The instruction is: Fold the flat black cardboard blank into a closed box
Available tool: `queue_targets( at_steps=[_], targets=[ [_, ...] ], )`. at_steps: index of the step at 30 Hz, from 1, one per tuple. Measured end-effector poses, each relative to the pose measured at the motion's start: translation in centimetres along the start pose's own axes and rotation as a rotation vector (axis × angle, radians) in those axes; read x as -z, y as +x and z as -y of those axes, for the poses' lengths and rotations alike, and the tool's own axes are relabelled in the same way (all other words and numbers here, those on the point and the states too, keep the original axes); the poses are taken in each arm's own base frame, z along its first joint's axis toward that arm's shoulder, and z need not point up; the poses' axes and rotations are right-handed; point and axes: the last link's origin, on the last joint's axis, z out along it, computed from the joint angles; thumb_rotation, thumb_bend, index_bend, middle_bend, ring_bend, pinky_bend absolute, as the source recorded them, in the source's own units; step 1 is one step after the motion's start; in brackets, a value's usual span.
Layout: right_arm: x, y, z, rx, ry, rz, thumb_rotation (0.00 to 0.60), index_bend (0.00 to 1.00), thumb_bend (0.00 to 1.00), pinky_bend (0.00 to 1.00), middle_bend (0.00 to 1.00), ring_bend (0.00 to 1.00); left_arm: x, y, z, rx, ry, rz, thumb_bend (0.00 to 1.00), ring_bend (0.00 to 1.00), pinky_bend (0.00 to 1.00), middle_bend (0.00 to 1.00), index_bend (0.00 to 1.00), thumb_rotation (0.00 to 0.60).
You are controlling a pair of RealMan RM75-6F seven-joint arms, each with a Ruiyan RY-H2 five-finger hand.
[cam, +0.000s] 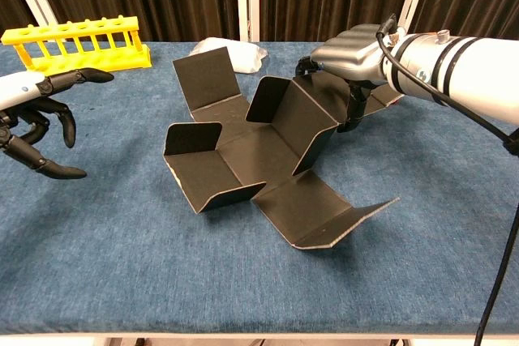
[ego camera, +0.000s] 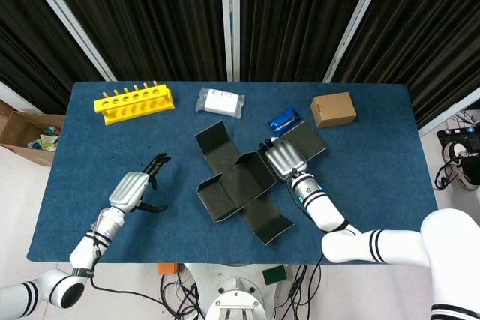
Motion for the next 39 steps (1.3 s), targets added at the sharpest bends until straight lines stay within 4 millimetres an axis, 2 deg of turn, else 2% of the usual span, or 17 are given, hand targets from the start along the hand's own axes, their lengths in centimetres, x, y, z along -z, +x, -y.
queue_targets(
  at_steps=[13,24,33,39],
  targets=[
    [-0.8,0.7,1.7,-0.032,0.023,-0.006,0.6,0.38,0.19,0.97,0.39,0.69,-1.3,-3.1,-0.3,0.029,-0.003,0.005,0.0,0.5,0.82,0.0,0.0,0.6],
    [-0.8,1.2,1.8,-0.048,0.027,-0.009,0.6,0.38,0.19,0.97,0.39,0.69,-3.7,-5.5,-2.5,0.06,-0.045,-0.04,0.0,0.5,0.82,0.0,0.0,0.6],
    [-0.8,1.4,1.9,-0.042,0.034,-0.006,0.6,0.37,0.19,0.97,0.39,0.69,-5.2,-6.6,-3.1,0.01,-0.079,-0.072,0.0,0.5,0.83,0.0,0.0,0.6],
    [-0.9,1.4,2.0,-0.039,0.041,-0.003,0.6,0.37,0.19,0.97,0.39,0.69,-5.2,-6.9,-4.0,0.121,-0.103,-0.063,0.0,0.5,0.83,0.0,0.0,0.6]
  ],
)
